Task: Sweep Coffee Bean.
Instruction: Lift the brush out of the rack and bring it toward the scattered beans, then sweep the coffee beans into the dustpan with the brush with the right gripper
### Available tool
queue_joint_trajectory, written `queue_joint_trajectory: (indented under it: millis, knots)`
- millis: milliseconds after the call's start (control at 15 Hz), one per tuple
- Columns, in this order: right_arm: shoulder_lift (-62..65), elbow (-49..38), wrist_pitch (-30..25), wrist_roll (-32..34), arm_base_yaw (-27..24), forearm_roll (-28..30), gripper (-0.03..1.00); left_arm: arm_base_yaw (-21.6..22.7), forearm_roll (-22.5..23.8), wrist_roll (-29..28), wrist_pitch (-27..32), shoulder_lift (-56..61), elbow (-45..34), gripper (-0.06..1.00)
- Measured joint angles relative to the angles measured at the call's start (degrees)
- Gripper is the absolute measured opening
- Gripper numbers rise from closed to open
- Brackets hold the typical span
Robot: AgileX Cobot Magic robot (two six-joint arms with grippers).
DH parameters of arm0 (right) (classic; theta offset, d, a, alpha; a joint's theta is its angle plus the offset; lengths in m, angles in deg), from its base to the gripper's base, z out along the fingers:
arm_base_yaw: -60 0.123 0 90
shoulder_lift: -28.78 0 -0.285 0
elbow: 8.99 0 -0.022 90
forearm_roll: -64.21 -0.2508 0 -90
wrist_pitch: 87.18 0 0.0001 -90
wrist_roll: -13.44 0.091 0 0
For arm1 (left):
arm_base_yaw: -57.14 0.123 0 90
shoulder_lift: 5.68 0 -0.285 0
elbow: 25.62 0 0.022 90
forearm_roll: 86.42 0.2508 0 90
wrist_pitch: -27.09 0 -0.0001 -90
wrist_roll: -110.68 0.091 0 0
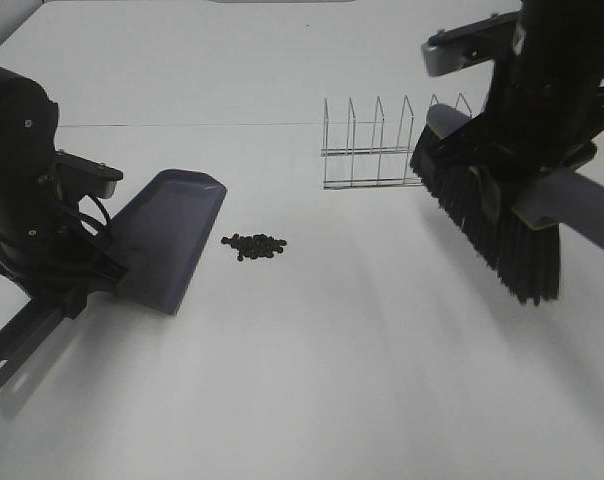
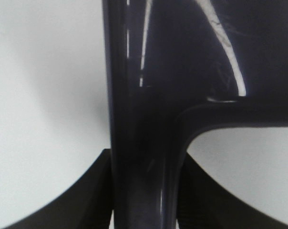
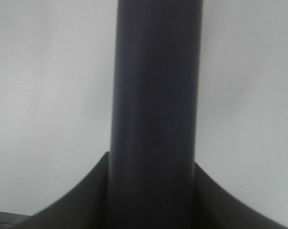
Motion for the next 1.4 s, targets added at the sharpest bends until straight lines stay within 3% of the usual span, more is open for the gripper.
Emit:
queue_joint_trajectory:
  millis: [200,933,1200,1400]
  knots:
    - [-6.9,1.2,0.6,1.2,4.2,1.6,0.27,-0.9,1.0,-2.1,-0.2,-1.7,0.3,0.33]
    - [-31.3,26.2,1.1,1.3,15.4,4.2,0.27,-0.9,1.4,-2.6,1.6,-3.6,0.6,0.33]
    - [-36.4,33.2,1.7,-2.4,15.8,-2.0,0.27,-0.9,1.4,-2.4,1.9,-3.6,0.6,0.33]
    - [-37.6,33.7,6.0,-4.3,15.8,-7.4,0.27,-0.9,0.3,-2.3,2.0,-3.6,0.6,0.33]
